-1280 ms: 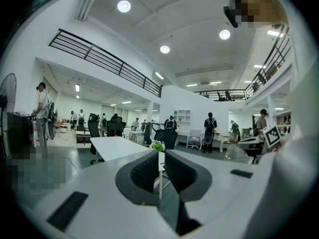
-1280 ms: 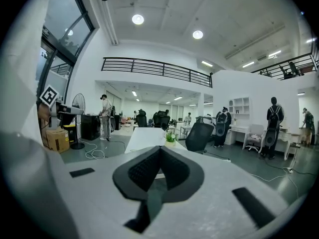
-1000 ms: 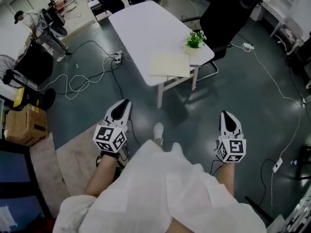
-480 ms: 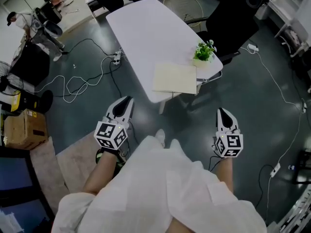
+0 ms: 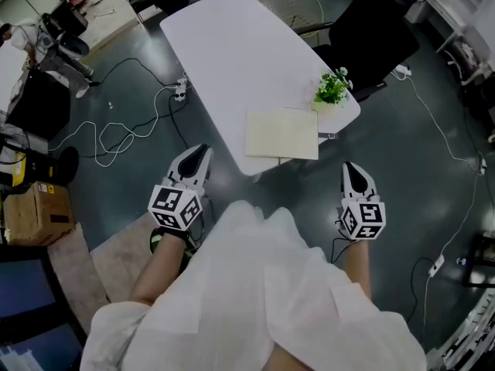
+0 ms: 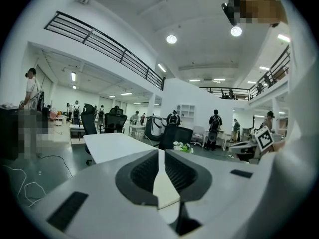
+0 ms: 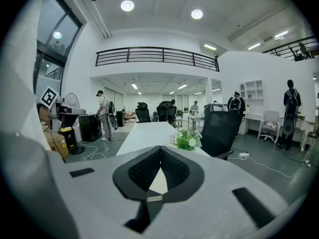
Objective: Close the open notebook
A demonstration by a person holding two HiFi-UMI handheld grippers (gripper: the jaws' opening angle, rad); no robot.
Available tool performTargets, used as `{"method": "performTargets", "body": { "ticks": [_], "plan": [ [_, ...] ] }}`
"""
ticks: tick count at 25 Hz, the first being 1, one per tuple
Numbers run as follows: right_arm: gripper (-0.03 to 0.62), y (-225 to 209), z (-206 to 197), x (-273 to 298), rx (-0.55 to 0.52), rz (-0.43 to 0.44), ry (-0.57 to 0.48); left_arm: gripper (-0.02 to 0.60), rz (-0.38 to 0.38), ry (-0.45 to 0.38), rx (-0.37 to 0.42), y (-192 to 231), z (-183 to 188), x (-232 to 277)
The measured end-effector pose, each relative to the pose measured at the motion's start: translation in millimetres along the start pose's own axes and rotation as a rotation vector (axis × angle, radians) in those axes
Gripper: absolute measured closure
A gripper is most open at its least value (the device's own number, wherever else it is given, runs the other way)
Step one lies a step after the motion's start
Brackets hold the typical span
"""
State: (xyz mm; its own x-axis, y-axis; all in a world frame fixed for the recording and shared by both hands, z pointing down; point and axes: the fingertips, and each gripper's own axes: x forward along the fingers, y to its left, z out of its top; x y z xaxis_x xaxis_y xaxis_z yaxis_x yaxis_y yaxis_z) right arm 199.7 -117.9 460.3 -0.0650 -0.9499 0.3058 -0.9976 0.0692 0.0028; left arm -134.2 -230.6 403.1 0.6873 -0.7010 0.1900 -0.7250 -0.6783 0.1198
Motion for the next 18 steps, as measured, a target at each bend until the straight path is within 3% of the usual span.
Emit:
{"method": "performTargets", "body": {
  "ticks": [10, 18],
  "plan": [
    [0.588, 9.7, -4.6, 43.0, 0.026, -0.017, 0.037, 0.548, -0.028, 0.012, -0.014, 39.9, -4.2, 26.8],
    [0.585, 7.3, -27.2, 68.7, 0.038, -0.005, 0.106, 0.548, -0.062, 0.052, -0.03, 37.1, -23.3, 41.6]
  ]
}}
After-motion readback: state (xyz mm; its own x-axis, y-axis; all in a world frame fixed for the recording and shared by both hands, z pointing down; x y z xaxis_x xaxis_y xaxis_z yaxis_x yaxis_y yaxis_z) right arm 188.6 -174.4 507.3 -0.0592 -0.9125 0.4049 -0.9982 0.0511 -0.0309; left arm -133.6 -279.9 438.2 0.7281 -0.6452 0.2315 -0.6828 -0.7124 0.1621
